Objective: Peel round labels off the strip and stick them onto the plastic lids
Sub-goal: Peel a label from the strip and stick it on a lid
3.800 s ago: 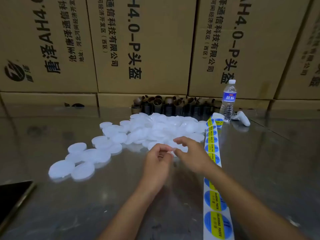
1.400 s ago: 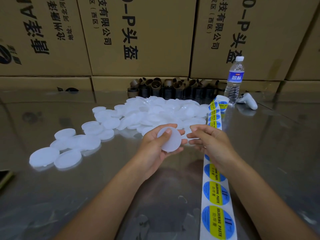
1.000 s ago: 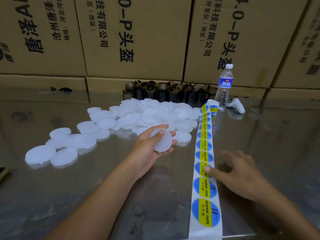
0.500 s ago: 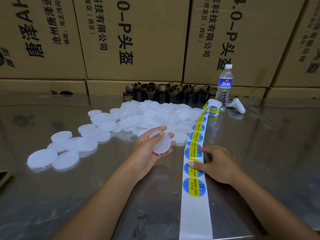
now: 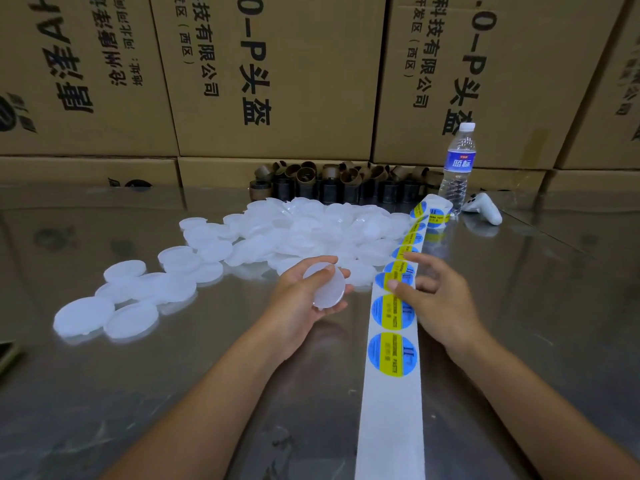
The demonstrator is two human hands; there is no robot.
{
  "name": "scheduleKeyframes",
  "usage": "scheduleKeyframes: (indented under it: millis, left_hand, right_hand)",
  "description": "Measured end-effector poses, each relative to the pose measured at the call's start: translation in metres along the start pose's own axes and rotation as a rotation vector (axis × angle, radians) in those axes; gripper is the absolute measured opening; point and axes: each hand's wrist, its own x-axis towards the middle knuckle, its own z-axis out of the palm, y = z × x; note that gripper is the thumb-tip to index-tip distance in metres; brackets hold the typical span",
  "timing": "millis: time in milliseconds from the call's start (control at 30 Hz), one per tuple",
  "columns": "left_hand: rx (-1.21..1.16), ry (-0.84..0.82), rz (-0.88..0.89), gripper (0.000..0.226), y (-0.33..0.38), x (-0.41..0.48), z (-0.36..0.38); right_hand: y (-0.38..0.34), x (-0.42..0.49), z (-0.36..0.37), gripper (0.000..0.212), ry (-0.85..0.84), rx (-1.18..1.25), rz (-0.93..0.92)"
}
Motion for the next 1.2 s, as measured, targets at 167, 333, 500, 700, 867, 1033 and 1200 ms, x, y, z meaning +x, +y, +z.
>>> scheduleKeyframes:
  millis: [167,333,500,700,867,1033,1200]
  left_hand:
    - [0.128,-0.159,-0.148,0.035,-0.002,-0.003,0.004]
    - [0.292,-0.254,-0.108,0.018,-0.004,-0.007,0.006]
    - [0.294,-0.075,-0.053,0.008,-0.004,-0.003,0.005]
    - [0.274,0.001,-0.008,0.012,-0.001,-0.002,0.003]
    - [0.241,-0.025,-0.037,0.013,0.001,-0.003,0.001]
    - [0.242,-0.034,-0.065,0.03,0.002,-0.002,0.0]
    - [0.24,-0.059,-0.066,0.028,0.001,0.0,0.001]
  right_hand:
    - [-0.013,0.019,0.015,0.024,0.085,0.193,0.019]
    - [-0.01,0.03,0.027,0.013,0.186,0.321,0.104]
    - [-0.004,0.018,0.022,0.019,0.271,0.024,-0.228]
    - [-0.005,0.001,0.021,0.021,0.036,-0.364,-0.584]
    - [-0.003,0.003,0.021,0.031,0.022,-0.484,-0.623]
    - [-0.001,0.004,0.019,0.032,0.018,-0.5,-0.635]
    - [0.001,0.006,0.02,0.029,0.014,-0.484,-0.633]
